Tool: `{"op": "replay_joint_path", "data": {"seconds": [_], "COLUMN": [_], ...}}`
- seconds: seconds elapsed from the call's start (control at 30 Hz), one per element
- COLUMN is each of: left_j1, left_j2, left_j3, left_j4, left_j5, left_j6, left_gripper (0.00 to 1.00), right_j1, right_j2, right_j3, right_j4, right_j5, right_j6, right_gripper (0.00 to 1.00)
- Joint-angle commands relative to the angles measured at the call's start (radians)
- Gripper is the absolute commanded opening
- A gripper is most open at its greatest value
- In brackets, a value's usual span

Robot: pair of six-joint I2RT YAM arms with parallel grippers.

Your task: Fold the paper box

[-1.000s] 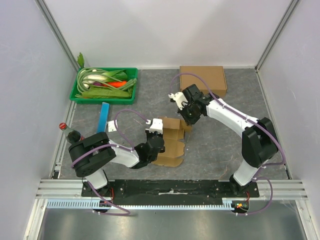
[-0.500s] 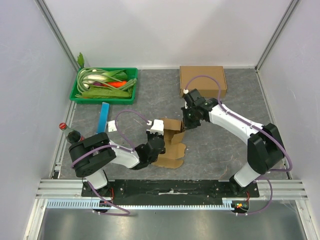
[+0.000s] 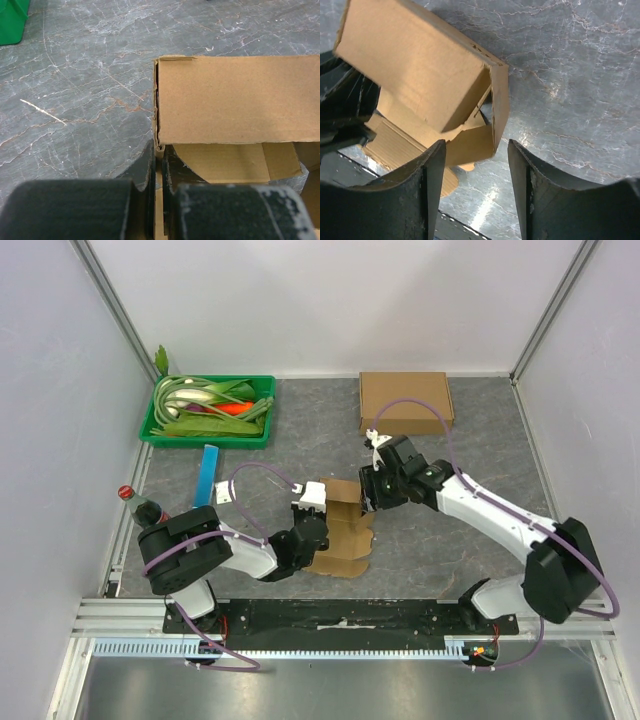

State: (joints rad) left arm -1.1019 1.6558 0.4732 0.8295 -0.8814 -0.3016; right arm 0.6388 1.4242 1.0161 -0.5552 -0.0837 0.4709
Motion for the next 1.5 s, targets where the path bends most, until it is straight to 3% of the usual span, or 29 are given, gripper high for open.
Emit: {"op": "replay_joint_path", "data": {"seconds": [0.0, 0.1, 0.2, 0.3, 0.4, 0.67, 0.8, 0.9, 1.03, 1.13, 1.37, 1.47], "left_j1": [-0.009, -0.007, -0.009, -0.009, -0.009, -0.009, -0.009, -0.009, -0.009, -0.009, -0.009, -0.009], "left_j2": [-0.034, -0.021, -0.01, -0.004, -0.002, 0.006, 0.004, 0.001, -0.005, -0.008, -0.002, -0.008], "left_j3": [-0.021, -0.019, -0.01, -0.007, -0.004, -0.007, -0.008, -0.008, -0.011, -0.013, -0.016, -0.025], "left_j4": [0.075, 0.089, 0.085, 0.085, 0.08, 0.094, 0.091, 0.091, 0.088, 0.088, 0.089, 0.085], "left_j5": [-0.034, -0.031, -0.024, -0.018, -0.013, -0.019, -0.01, -0.008, -0.007, -0.002, -0.008, -0.005], "left_j6": [-0.001, 0.001, -0.008, -0.013, -0.007, -0.002, -0.01, -0.011, -0.013, -0.022, -0.031, -0.045], "left_gripper": [0.02, 0.02, 0.02, 0.02, 0.02, 0.02, 0.02, 0.02, 0.02, 0.02, 0.02, 0.02], "right_j1": [0.004, -0.01, -0.057, -0.099, -0.021, 0.11, 0.142, 0.144, 0.159, 0.173, 0.268, 0.305], "right_j2": [-0.147, -0.27, -0.353, -0.271, -0.158, -0.206, -0.243, -0.208, -0.176, -0.162, -0.143, -0.11], "right_j3": [-0.057, -0.095, -0.149, -0.154, -0.139, -0.333, -0.41, -0.419, -0.432, -0.458, -0.572, -0.608], "right_j4": [0.054, 0.081, 0.055, 0.035, -0.037, 0.411, 0.62, 0.688, 0.765, 0.831, 1.043, 1.159], "right_j5": [-0.028, 0.02, 0.24, 0.314, 0.442, 0.193, 0.182, 0.205, 0.183, 0.222, 0.499, 0.591], "right_j6": [-0.091, -0.005, 0.087, 0.016, -0.032, -0.228, -0.276, -0.322, -0.333, -0.336, -0.339, -0.35], "right_gripper": [0.64, 0.71, 0.78, 0.7, 0.7, 0.7, 0.71, 0.7, 0.62, 0.5, 0.5, 0.38]}}
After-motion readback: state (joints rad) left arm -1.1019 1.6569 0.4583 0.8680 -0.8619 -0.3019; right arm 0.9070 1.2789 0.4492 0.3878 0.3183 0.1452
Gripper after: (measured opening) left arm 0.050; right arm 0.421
